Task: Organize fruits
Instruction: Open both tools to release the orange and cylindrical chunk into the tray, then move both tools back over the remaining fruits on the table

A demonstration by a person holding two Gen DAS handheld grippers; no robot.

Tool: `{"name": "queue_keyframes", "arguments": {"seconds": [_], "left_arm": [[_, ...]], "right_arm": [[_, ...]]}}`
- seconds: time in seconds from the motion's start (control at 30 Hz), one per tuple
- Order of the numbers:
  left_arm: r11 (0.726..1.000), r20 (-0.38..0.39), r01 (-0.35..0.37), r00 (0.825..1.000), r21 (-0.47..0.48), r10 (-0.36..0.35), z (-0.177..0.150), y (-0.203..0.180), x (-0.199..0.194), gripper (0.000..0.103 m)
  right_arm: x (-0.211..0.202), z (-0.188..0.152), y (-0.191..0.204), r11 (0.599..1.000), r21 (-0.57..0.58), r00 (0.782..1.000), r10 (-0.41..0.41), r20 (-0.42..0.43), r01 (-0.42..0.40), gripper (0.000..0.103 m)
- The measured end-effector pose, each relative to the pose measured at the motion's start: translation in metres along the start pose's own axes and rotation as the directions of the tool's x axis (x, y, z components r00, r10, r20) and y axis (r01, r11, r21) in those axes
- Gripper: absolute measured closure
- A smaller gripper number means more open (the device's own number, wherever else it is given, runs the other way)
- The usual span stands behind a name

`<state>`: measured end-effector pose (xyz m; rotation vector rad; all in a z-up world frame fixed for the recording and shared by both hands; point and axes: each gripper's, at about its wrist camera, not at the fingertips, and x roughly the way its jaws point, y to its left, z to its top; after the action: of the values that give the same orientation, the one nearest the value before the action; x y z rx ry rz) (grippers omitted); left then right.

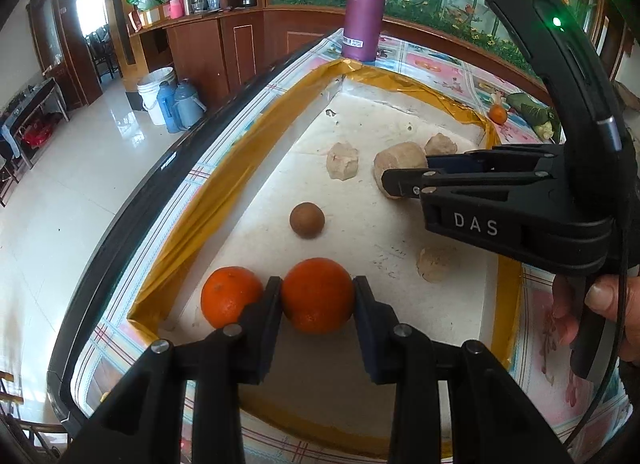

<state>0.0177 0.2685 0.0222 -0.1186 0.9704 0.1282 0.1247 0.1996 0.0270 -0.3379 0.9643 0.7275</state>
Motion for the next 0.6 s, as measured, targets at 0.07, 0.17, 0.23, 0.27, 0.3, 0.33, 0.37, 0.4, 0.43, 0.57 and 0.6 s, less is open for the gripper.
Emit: {"name": "queue_keyframes", "arguments": {"seconds": [0.07,0.17,0.23,0.27,0.3,0.33,0.37,0.4,0.43,0.57,0.6], "left_arm": [[1.0,0.002,0.0,1.0,0.001,0.0,0.001,0.001,0.001,0.06],[1.0,0.0,0.012,1.0,-0.012,-0.012,0.0,0.003,0.001,0.054],[1.0,-0.002,0.009,1.0,-0.007,-0.009,-0.001,0.002,0.0,0.052],[1.0,-0.003,0.007,1.0,-0.005,-0.007,-0.001,0.002,0.0,0.052],[1.0,-0.003,0.008,1.0,-0.004,-0.008,-0.002,0.002,-0.001,0.052],[1.0,-0.002,0.009,1.0,-0.005,-0.009,-0.002,0.002,-0.003,0.052],[1.0,-0.001,0.01,1.0,-0.007,-0.01,-0.003,0.002,-0.004,0.052],[1.0,0.0,0.01,1.0,-0.01,-0.01,-0.003,0.002,-0.005,0.052],[1.0,0.002,0.011,1.0,-0.012,-0.011,-0.003,0.002,-0.007,0.051],[1.0,0.013,0.005,1.0,-0.023,-0.005,-0.004,0.002,-0.014,0.042],[1.0,0.016,0.0,1.0,-0.026,0.0,-0.004,0.002,-0.016,0.038]], "right_arm": [[-0.001,-0.001,0.002,1.0,-0.002,1.0,-0.001,0.001,0.001,0.074],[-0.003,-0.002,0.002,1.0,-0.003,1.0,-0.004,0.004,0.004,0.073],[-0.005,-0.003,0.0,1.0,0.001,1.0,-0.005,0.007,0.005,0.071],[-0.006,-0.004,0.0,1.0,0.003,1.0,-0.008,0.008,0.008,0.071],[-0.007,-0.004,-0.001,1.0,0.004,1.0,-0.011,0.008,0.01,0.07],[-0.008,-0.005,-0.001,1.0,0.005,1.0,-0.012,0.009,0.012,0.07],[-0.01,-0.005,-0.001,1.0,0.006,1.0,-0.014,0.01,0.014,0.07],[-0.011,-0.006,-0.002,1.0,0.006,1.0,-0.017,0.012,0.017,0.07],[-0.013,-0.007,-0.002,1.0,0.007,1.0,-0.018,0.013,0.018,0.07],[-0.022,-0.013,0.0,1.0,0.013,1.0,-0.021,0.021,0.02,0.069],[-0.025,-0.015,0.001,1.0,0.014,1.0,-0.021,0.022,0.021,0.068]]}}
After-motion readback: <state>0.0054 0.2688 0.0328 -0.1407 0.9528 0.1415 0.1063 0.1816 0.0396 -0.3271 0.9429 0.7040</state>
